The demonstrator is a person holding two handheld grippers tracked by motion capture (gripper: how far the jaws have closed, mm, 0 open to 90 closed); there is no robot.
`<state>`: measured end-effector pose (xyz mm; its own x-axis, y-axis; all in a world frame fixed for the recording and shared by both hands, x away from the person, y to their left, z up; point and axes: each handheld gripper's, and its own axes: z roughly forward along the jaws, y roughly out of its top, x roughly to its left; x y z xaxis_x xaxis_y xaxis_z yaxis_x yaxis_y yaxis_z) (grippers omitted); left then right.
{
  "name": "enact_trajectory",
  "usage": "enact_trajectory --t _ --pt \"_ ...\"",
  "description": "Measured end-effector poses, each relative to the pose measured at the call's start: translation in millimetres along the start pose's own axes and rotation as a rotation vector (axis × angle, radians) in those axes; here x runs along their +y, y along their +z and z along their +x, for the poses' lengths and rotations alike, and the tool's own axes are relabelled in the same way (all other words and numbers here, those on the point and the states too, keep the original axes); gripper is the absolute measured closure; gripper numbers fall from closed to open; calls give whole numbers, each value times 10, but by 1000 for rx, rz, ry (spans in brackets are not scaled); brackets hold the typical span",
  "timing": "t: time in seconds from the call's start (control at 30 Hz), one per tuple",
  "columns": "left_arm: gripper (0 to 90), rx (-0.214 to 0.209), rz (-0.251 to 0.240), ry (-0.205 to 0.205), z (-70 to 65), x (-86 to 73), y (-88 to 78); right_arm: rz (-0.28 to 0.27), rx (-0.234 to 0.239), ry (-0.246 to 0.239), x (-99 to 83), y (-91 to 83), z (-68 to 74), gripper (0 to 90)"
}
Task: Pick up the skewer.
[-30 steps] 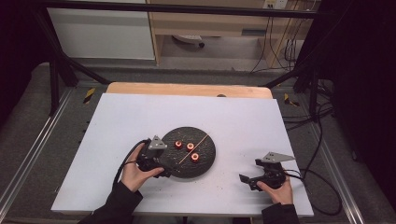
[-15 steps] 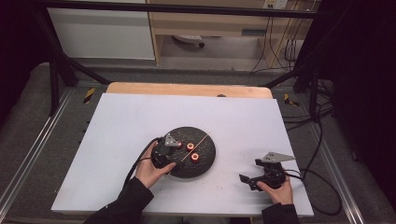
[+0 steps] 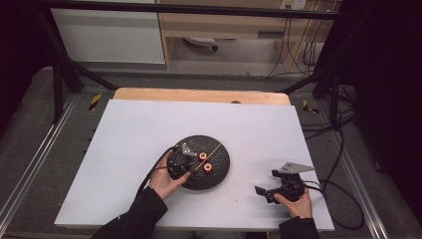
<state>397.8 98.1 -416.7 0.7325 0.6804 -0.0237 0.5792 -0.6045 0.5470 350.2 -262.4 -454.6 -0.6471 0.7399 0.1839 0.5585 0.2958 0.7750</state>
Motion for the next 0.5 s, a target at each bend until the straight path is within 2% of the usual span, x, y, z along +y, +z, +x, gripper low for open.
enact_trajectory --t 0.33,0.5 --pt "780 -2 54 7 -38 50 49 3 2 1 2 -5 -1 10" --pt "834 4 58 5 -60 66 57 1 1 0 1 -1 0 10"
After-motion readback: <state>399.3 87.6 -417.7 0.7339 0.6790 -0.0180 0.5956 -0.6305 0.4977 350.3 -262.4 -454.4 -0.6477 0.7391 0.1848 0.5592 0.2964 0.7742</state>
